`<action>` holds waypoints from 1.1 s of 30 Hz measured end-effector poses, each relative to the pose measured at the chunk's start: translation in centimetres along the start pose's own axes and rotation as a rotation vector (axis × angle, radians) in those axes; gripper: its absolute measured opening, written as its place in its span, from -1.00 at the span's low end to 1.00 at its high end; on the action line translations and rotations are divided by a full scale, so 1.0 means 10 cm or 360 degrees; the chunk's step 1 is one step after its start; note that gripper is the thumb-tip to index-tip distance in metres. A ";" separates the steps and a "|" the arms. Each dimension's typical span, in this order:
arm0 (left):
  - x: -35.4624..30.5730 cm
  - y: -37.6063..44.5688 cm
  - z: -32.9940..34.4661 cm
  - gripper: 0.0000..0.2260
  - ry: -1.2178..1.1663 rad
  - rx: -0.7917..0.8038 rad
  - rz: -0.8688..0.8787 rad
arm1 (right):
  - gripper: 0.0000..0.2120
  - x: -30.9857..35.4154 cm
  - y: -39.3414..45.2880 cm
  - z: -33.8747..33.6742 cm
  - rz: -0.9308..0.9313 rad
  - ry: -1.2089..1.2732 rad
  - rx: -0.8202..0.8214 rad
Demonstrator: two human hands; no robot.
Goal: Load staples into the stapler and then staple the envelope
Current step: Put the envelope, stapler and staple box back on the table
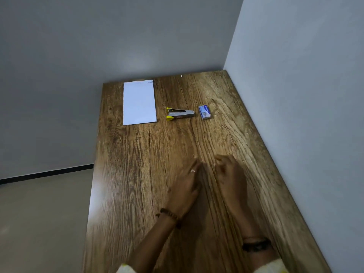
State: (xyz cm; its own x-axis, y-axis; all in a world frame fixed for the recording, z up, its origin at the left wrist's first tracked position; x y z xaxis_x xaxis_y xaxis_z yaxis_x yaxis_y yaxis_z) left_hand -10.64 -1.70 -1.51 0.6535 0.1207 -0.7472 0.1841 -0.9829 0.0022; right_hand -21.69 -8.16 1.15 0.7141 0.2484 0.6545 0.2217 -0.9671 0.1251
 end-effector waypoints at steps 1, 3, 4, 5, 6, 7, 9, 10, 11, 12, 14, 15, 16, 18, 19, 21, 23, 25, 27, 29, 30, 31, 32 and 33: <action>0.01 -0.15 0.01 -0.53 0.0060 0.0019 -0.0007 | -0.75 -0.02 -0.15 -0.05 -0.0007 -0.0043 -0.0017; 0.03 -0.41 0.05 -0.56 0.0139 0.0065 -0.0023 | -0.75 -0.06 -0.41 -0.18 -0.0038 -0.0150 -0.0086; 0.02 -0.51 0.06 -0.57 0.0154 0.0079 -0.0019 | -0.73 -0.10 -0.51 -0.25 -0.0029 -0.0197 -0.0124; 0.01 -0.58 0.07 -0.57 0.0162 0.0081 -0.0010 | -0.70 -0.15 -0.58 -0.32 0.0004 -0.0222 -0.0150; 0.01 -0.63 0.07 -0.57 0.0162 0.0072 -0.0005 | -0.66 -0.22 -0.62 -0.36 0.0045 -0.0224 -0.0156; 0.00 -0.67 0.07 -0.56 0.0165 0.0070 0.0002 | -0.61 -0.28 -0.66 -0.39 0.0088 -0.0213 -0.0139; -0.01 -0.71 0.07 -0.54 0.0180 0.0069 0.0014 | -0.54 -0.40 -0.72 -0.39 0.0159 -0.0154 -0.0070; -0.01 -0.72 0.08 -0.53 0.0184 0.0069 0.0017 | -0.54 -0.44 -0.73 -0.38 0.0180 -0.0102 -0.0044; -0.01 -0.71 0.08 -0.53 0.0183 0.0070 0.0016 | -0.57 -0.46 -0.74 -0.37 0.0185 -0.0049 -0.0036; -0.01 -0.71 0.08 -0.52 0.0180 0.0069 0.0017 | -0.63 -0.47 -0.75 -0.36 0.0171 -0.0009 -0.0036; 0.00 -0.70 0.07 -0.53 0.0162 0.0056 0.0012 | -0.76 -0.44 -0.75 -0.35 0.0116 0.0028 -0.0045; 0.00 -0.70 0.06 -0.53 0.0152 0.0048 0.0006 | -0.81 -0.42 -0.73 -0.34 0.0082 0.0024 -0.0057; 0.01 -0.69 0.07 -0.54 0.0147 0.0040 -0.0002 | -0.83 -0.41 -0.71 -0.33 0.0055 0.0007 -0.0071; 0.02 -0.67 0.07 -0.55 0.0167 0.0017 -0.0016 | -0.85 -0.39 -0.64 -0.32 0.0039 -0.0014 -0.0088; 0.02 -0.67 0.07 -0.55 0.0192 0.0005 -0.0019 | -0.86 -0.38 -0.60 -0.30 0.0049 -0.0008 -0.0091; 0.03 -0.64 0.08 -0.56 0.0240 -0.0004 -0.0017 | -0.89 -0.39 -0.48 -0.27 0.0090 0.0035 -0.0094; 0.03 -0.60 0.07 -0.57 0.0272 -0.0010 -0.0002 | -0.89 -0.40 -0.32 -0.24 0.0159 0.0089 -0.0126; 0.05 -0.54 0.06 -0.57 0.0304 -0.0009 0.0009 | -0.85 -0.43 -0.16 -0.24 0.0255 0.0118 -0.0192; 0.06 -0.49 0.04 -0.57 0.0328 -0.0007 0.0012 | -0.82 -0.49 0.01 -0.29 0.0382 0.0148 -0.0270; 0.07 -0.46 0.02 -0.57 0.0335 0.0004 0.0003 | -0.81 -0.60 0.16 -0.33 0.0501 0.0164 -0.0339; 0.08 -0.44 0.01 -0.57 0.0342 0.0002 0.0000 | -0.81 -0.66 0.22 -0.34 0.0550 0.0176 -0.0366; 0.07 -0.41 0.00 -0.57 0.0350 0.0011 -0.0016 | -0.81 -0.70 0.26 -0.35 0.0600 0.0180 -0.0371; 0.08 -0.38 0.00 -0.57 0.0349 0.0019 -0.0021 | -0.81 -0.74 0.31 -0.35 0.0620 0.0193 -0.0373; 0.08 -0.36 -0.02 -0.57 0.0346 0.0027 -0.0037 | -0.81 -0.73 0.33 -0.36 0.0631 0.0187 -0.0361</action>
State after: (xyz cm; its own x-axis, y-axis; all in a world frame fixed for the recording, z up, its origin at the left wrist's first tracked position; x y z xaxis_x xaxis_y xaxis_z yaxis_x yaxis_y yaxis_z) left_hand -10.61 1.94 -1.97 0.7924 0.1686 -0.5862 0.1897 -0.9815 -0.0258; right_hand -28.62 -13.36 -0.53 0.6314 -0.1379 0.7631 -0.2132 -0.9770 -0.0002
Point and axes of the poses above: each hand's wrist, its own y-axis towards the middle knuckle, its own z-axis out of the palm, x = y × z, the point moved 7 cm from there along y, towards the middle knuckle, and after that the axes turned 2 degrees about -x, right-handed, at the moved point
